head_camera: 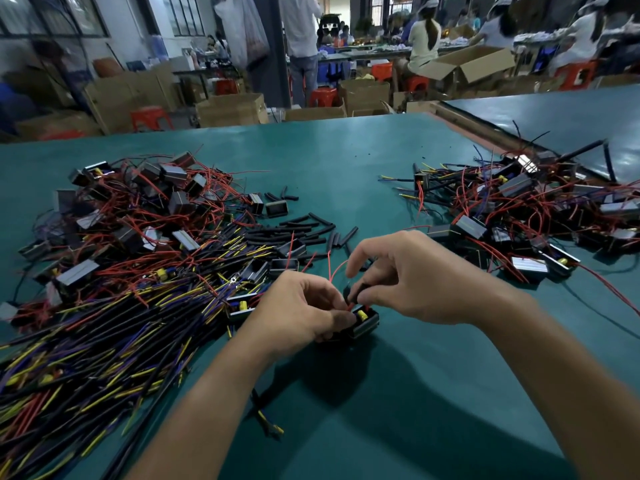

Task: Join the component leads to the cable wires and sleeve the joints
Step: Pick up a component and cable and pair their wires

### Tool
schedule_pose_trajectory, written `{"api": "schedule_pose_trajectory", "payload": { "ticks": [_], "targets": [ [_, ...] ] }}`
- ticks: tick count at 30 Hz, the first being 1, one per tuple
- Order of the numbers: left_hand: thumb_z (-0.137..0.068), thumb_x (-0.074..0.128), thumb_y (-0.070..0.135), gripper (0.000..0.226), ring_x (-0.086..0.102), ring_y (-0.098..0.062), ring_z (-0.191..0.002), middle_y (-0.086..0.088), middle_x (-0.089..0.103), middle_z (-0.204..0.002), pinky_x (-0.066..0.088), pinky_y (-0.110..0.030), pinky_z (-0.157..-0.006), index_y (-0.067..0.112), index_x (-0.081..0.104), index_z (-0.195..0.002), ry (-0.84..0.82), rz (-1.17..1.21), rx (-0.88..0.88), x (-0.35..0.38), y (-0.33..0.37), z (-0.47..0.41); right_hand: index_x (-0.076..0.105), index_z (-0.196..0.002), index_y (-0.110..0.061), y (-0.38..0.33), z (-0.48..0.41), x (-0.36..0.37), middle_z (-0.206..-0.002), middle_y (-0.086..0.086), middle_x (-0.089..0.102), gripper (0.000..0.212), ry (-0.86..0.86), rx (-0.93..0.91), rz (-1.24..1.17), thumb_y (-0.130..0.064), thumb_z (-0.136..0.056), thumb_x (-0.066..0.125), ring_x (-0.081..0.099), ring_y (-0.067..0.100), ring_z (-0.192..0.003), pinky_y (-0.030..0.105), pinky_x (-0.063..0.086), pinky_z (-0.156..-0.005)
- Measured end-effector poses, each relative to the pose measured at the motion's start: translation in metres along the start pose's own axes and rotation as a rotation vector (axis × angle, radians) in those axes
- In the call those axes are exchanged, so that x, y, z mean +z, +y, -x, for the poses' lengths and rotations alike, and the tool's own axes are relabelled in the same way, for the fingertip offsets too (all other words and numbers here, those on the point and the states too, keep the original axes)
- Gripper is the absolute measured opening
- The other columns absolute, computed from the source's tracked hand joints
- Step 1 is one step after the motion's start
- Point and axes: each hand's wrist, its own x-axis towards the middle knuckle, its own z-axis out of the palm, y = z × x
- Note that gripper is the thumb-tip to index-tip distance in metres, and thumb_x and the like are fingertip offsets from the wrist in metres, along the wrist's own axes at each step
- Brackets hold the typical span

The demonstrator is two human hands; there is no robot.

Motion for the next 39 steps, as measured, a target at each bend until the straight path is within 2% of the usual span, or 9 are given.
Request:
{"api": "schedule_pose_trajectory", "payload": {
  "ticks": [7, 12, 16, 21, 25, 29, 32, 36, 39],
  "targets": [
    [-0.073, 0.081, 0.004, 0.021, 0.048, -0.011, -0.044, 0.003, 0.057, -0.049, 0.039, -0.022, -0.045, 0.012, 0.064, -0.064, 0.016, -0.061, -0.025, 0.001, -0.002, 0.001, 0.062, -0.091, -0.025, -0.003, -0.002, 0.012, -0.074, -0.019, 0.074, 0.019, 0.013, -0.036, 0.118, -0.014, -0.083, 0.074, 0.065, -0.002, -0.069, 0.02, 0.051, -0.071],
    [-0.07, 0.083, 0.003, 0.02, 0.045, -0.015, -0.046, -0.001, 0.057, -0.053, 0.037, -0.023, -0.045, 0.009, 0.064, -0.068, 0.006, -0.016, -0.012, 0.001, 0.0, 0.001, 0.068, -0.074, -0.024, 0.0, -0.005, 0.01, -0.067, -0.007, 0.071, 0.014, 0.051, -0.016, 0.107, -0.019, -0.076, 0.081, 0.064, 0.006, -0.062, 0.029, 0.054, -0.065],
    [-0.071, 0.082, 0.005, 0.016, 0.046, -0.015, -0.051, -0.001, 0.059, -0.057, 0.037, -0.023, -0.046, 0.012, 0.068, -0.068, -0.047, -0.038, 0.026, 0.0, 0.0, 0.003, 0.073, -0.077, -0.016, 0.003, -0.002, 0.004, -0.072, 0.003, 0.073, 0.007, -0.052, -0.037, -0.131, -0.018, -0.081, 0.078, 0.068, 0.018, -0.067, 0.036, 0.055, -0.067],
    [-0.072, 0.083, 0.011, 0.014, 0.05, -0.014, -0.048, -0.002, 0.065, -0.06, 0.04, -0.021, -0.044, 0.018, 0.071, -0.069, -0.034, -0.035, 0.042, 0.0, 0.0, 0.001, 0.074, -0.075, -0.016, 0.011, -0.004, -0.003, -0.067, 0.004, 0.072, 0.009, -0.032, -0.008, -0.159, -0.016, -0.083, 0.077, 0.069, 0.024, -0.066, 0.038, 0.056, -0.067],
    [-0.076, 0.08, 0.012, 0.012, 0.05, -0.012, -0.045, 0.001, 0.064, -0.056, 0.04, -0.02, -0.044, 0.017, 0.072, -0.068, -0.024, -0.052, 0.062, 0.002, -0.001, 0.001, 0.072, -0.072, -0.015, 0.012, -0.005, 0.0, -0.062, 0.004, 0.07, 0.014, -0.04, 0.025, -0.094, -0.021, -0.084, 0.075, 0.062, 0.015, -0.056, 0.036, 0.052, -0.058],
    [-0.076, 0.079, 0.013, 0.015, 0.048, -0.008, -0.044, 0.004, 0.062, -0.053, 0.037, -0.02, -0.045, 0.015, 0.07, -0.065, 0.009, -0.171, 0.113, 0.0, -0.004, 0.0, 0.07, -0.069, -0.017, 0.011, -0.004, 0.0, -0.06, 0.001, 0.068, 0.019, 0.019, 0.014, -0.061, -0.023, -0.086, 0.074, 0.056, 0.007, -0.052, 0.023, 0.045, -0.051],
    [-0.079, 0.074, 0.009, 0.021, 0.043, -0.007, -0.043, 0.008, 0.054, -0.049, 0.034, -0.019, -0.045, 0.016, 0.062, -0.063, -0.003, -0.239, 0.164, 0.002, -0.005, 0.001, 0.069, -0.07, -0.016, 0.009, -0.005, 0.002, -0.06, 0.0, 0.067, 0.019, 0.019, 0.009, -0.051, -0.024, -0.087, 0.073, 0.056, 0.006, -0.052, 0.025, 0.046, -0.053],
    [-0.076, 0.07, 0.006, 0.024, 0.037, -0.007, -0.044, 0.01, 0.046, -0.047, 0.03, -0.02, -0.047, 0.018, 0.055, -0.062, 0.011, -0.308, 0.197, 0.005, -0.007, 0.0, 0.069, -0.071, -0.015, 0.011, -0.006, 0.002, -0.061, 0.003, 0.068, 0.019, 0.03, 0.018, -0.069, -0.024, -0.087, 0.072, 0.059, 0.017, -0.055, 0.036, 0.051, -0.058],
    [-0.075, 0.07, 0.007, 0.026, 0.036, -0.007, -0.043, 0.01, 0.047, -0.046, 0.03, -0.019, -0.046, 0.022, 0.054, -0.061, -0.002, -0.312, 0.202, 0.004, -0.008, 0.001, 0.069, -0.071, -0.015, 0.012, -0.005, 0.002, -0.062, 0.004, 0.068, 0.018, 0.019, 0.006, -0.094, -0.023, -0.087, 0.073, 0.062, 0.026, -0.059, 0.037, 0.051, -0.058]
  ]
}}
